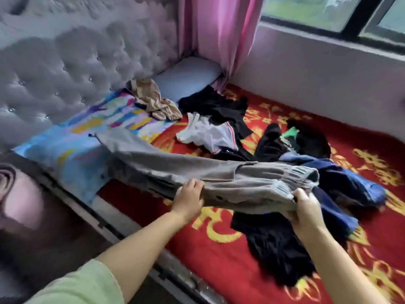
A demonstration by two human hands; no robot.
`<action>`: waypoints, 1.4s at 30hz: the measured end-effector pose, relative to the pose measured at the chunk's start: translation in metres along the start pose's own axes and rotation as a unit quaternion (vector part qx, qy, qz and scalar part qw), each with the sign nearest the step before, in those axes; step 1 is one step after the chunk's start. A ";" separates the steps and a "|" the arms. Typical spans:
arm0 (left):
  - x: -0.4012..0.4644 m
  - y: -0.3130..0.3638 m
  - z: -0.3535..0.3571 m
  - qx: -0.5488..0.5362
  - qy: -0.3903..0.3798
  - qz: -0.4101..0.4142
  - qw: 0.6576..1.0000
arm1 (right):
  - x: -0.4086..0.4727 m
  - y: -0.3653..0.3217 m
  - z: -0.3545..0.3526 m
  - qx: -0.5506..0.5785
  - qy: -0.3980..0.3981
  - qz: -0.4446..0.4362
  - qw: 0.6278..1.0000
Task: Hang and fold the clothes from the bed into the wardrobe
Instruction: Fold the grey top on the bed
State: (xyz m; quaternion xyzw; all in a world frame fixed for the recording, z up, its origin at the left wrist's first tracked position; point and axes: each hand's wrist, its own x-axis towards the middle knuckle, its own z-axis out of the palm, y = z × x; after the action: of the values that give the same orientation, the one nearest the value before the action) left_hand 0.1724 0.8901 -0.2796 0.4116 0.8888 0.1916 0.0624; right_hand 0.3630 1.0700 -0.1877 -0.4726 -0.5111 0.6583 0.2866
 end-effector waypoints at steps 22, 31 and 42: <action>-0.039 -0.098 0.052 -0.158 -0.240 -0.122 0.950 | 0.044 0.198 0.074 -0.392 -0.194 0.179 0.881; 0.063 -0.283 0.064 -0.202 -0.254 -0.199 0.925 | 0.101 0.264 0.283 -0.529 -0.232 0.098 0.810; 0.147 -0.469 0.110 -0.208 -0.090 -0.505 0.833 | 0.147 0.363 0.479 -0.699 -0.231 -0.041 0.675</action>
State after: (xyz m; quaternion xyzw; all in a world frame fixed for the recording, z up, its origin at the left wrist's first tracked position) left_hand -0.2256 0.7574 -0.5574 -0.1016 0.9026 0.2760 0.3142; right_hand -0.0936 0.8900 -0.5641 -0.3463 -0.8911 0.1844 -0.2278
